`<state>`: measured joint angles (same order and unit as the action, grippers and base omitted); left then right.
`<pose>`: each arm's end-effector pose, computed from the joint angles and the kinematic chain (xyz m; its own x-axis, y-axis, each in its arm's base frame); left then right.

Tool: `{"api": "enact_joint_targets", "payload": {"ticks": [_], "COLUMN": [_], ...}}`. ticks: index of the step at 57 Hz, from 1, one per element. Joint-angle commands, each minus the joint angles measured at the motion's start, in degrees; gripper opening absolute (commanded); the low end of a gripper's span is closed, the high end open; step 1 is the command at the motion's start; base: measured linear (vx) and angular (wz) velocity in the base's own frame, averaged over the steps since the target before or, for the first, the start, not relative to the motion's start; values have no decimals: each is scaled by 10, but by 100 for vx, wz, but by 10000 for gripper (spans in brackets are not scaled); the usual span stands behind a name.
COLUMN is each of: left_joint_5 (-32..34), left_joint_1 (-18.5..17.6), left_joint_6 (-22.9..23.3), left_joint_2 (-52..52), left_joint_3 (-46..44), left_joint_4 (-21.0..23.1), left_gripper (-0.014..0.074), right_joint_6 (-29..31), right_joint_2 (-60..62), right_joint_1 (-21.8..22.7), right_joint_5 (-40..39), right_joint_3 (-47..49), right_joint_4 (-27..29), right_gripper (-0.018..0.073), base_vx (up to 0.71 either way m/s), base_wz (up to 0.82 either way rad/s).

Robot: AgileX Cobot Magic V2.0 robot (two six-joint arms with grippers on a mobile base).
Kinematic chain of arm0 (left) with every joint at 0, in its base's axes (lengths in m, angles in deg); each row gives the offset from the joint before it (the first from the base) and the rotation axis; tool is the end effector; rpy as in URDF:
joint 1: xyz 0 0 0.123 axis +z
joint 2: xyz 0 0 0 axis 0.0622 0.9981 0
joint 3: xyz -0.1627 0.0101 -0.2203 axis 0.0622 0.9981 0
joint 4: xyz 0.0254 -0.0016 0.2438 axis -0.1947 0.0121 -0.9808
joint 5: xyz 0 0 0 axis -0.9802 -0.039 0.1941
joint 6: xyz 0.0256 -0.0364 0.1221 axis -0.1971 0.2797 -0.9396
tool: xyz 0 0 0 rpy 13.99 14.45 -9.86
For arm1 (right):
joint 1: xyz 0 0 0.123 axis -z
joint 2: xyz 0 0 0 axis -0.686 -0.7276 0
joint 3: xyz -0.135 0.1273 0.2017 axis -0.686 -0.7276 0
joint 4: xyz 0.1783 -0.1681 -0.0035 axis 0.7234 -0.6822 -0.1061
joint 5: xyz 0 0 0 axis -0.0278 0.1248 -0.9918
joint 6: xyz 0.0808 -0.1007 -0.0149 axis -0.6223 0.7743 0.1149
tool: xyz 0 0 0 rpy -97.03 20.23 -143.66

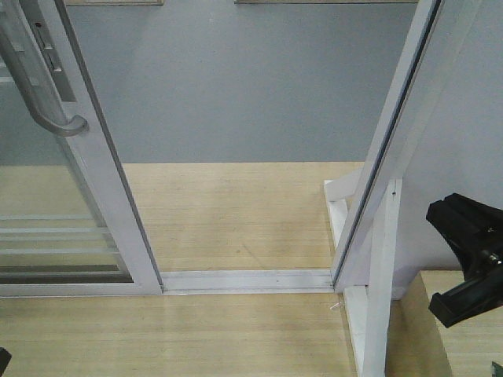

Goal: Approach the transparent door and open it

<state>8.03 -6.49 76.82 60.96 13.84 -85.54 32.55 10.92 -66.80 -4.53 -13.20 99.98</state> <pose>0.0984 -0.0171 0.1898 -0.0550 0.0482 -0.9973 0.1739 0.9840 0.0379 0.1383 0.0621 0.2464 -0.1748 -0.1016 -0.9794 -0.4152 0.9095 -0.0202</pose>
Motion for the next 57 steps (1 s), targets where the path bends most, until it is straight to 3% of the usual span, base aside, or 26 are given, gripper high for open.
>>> {"api": "enact_joint_targets", "payload": {"ticks": [1, 29, 38, 57], "left_joint_5": [50, 50, 50, 50], "left_joint_1": [-3, -3, -3, -3], "left_joint_6": [2, 2, 2, 2], "left_joint_2": [-9, -9, -9, -9], "left_joint_3": [6, 6, 6, 6], "left_joint_4": [1, 1, 1, 1], "left_gripper": [-6, -6, -6, -6], "right_joint_6": [0, 0, 6, 7], "right_joint_2": [-1, -1, 7, 102], "right_joint_1": [2, 3, 6, 114], "right_joint_5": [-44, -52, -48, 58], "right_joint_3": [17, 17, 17, 17], "right_joint_4": [-1, -4, -4, -20], "right_gripper": [46, 45, -14, -9], "base_vx": [0, 0, 0, 0], "base_wz": [0, 0, 0, 0]}}
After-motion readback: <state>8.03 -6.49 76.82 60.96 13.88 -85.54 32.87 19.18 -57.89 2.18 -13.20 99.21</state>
